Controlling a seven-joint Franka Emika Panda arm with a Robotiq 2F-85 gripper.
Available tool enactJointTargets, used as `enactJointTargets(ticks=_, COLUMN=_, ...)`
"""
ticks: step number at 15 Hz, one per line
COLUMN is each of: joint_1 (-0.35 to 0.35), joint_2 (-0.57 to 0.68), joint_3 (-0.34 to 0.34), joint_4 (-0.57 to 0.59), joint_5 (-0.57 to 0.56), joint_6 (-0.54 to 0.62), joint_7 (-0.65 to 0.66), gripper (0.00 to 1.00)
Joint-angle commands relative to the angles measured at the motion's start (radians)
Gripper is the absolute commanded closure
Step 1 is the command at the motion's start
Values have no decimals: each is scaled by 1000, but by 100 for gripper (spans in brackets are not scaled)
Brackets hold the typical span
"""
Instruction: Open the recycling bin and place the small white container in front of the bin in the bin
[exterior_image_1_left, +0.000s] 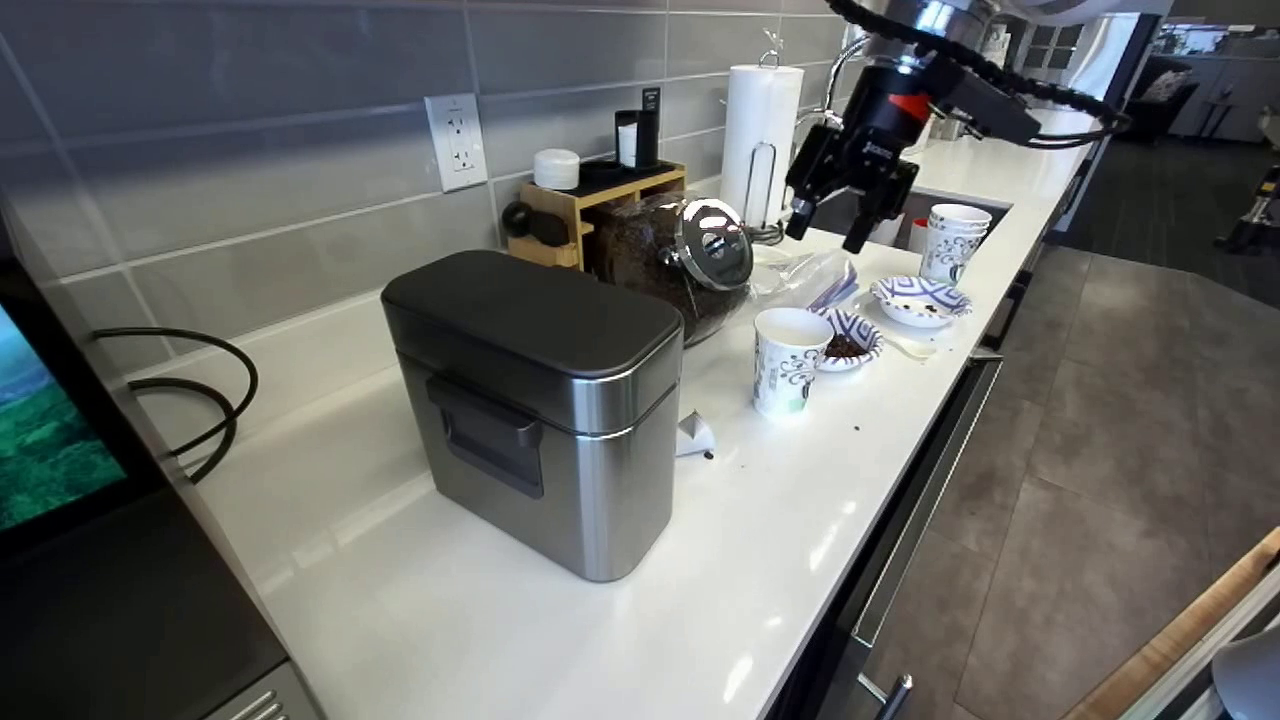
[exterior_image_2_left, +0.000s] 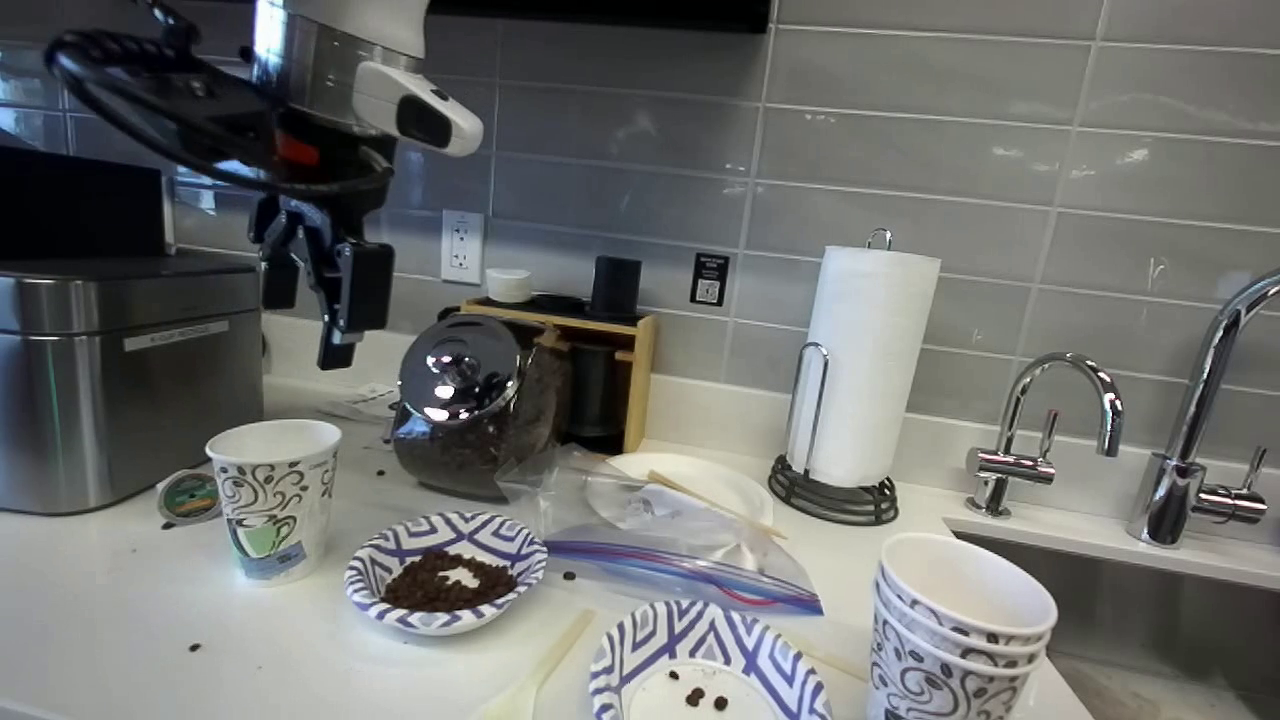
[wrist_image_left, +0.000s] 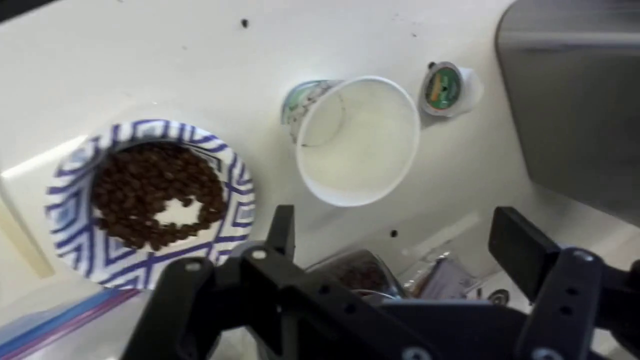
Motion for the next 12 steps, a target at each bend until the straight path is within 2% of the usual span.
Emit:
enactJointTargets(ticks=1, joint_1=54, joint_2=113, joint_3=-10, joint_4=102, joint_5=171, joint_6=-11, joint_7=-199, gripper=0)
enactJointTargets(ticks=7, joint_1=60, joint_2=221, joint_3=34, joint_4=219, joint_5=348, joint_6=-148, joint_7=-483, gripper=0)
enactJointTargets(ticks=8, joint_1=46, joint_2=178, joint_3=42, joint_4=172, joint_5=299, joint_6=-90, joint_7=-402, gripper=0)
enactJointTargets(ticks=12, joint_1=46, joint_2=211, joint_3=52, joint_4=206, joint_5=323, joint_6=-119, joint_7=-456, gripper=0)
